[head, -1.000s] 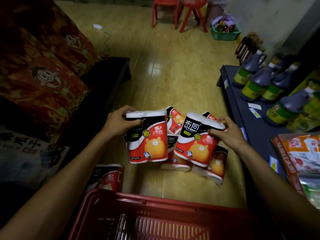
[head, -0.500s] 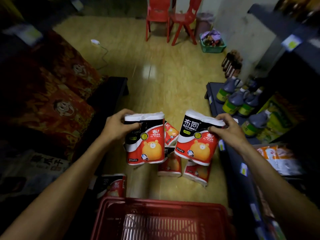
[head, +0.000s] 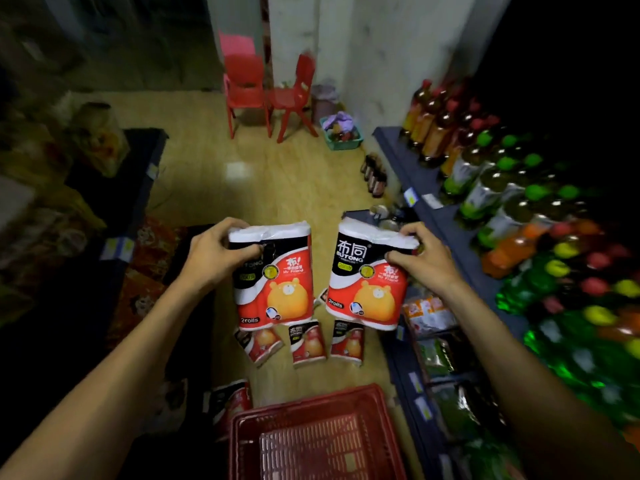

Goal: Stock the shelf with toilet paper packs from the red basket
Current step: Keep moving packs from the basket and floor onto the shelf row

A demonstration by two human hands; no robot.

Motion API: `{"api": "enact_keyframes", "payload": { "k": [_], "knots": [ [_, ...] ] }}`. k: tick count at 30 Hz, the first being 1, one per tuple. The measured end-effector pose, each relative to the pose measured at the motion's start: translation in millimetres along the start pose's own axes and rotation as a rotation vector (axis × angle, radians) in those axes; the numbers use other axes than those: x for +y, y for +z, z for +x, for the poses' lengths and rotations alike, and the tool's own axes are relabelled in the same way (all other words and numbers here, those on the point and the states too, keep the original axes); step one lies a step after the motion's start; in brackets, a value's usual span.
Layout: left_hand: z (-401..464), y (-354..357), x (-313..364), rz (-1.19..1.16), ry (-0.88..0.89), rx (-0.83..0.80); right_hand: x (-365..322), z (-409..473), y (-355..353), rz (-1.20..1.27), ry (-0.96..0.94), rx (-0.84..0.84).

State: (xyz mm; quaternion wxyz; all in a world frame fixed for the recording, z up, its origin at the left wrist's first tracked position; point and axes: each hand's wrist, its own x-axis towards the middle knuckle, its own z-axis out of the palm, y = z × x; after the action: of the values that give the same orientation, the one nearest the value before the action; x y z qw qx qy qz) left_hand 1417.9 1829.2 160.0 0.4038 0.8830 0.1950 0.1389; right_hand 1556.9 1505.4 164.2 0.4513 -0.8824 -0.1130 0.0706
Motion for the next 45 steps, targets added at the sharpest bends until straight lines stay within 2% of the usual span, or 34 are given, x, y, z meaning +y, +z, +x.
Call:
{"api": "enact_keyframes", "payload": {
  "k": [9, 17, 24, 30, 37, 45],
  "knots": [
    [-28.1, -51.0, 165.7, -0.064, 0.225, -0.202, -95.6, -119.8, -150.2, -0.112, 0.035, 0.180],
    [-84.0, -54.9, 368.4, -0.166, 0.560, -0.310, -163.9, -279.8, -314.7, -0.238, 0.079, 0.460],
    [-187.6, -39.4, 534.4, -0.340, 0.819, -0.429, -184.2, -445.3, -446.6, -0.248, 0.135, 0.716],
    [-265.1, -10.0, 628.6, -0.379, 1.011, -0.470, -188.2, -555.8, -525.7, -0.291, 0.186, 0.886],
    [-285.2, 16.7, 690.2, -0.346, 1.053, -0.485, -179.7, -587.2, -578.0, -0.298, 0.246, 1.006],
    [-217.2, 48.0, 727.7, -0.372, 1.033, -0.504, -175.3, -535.2, -601.5, -0.276, 0.253, 1.061]
  ]
}}
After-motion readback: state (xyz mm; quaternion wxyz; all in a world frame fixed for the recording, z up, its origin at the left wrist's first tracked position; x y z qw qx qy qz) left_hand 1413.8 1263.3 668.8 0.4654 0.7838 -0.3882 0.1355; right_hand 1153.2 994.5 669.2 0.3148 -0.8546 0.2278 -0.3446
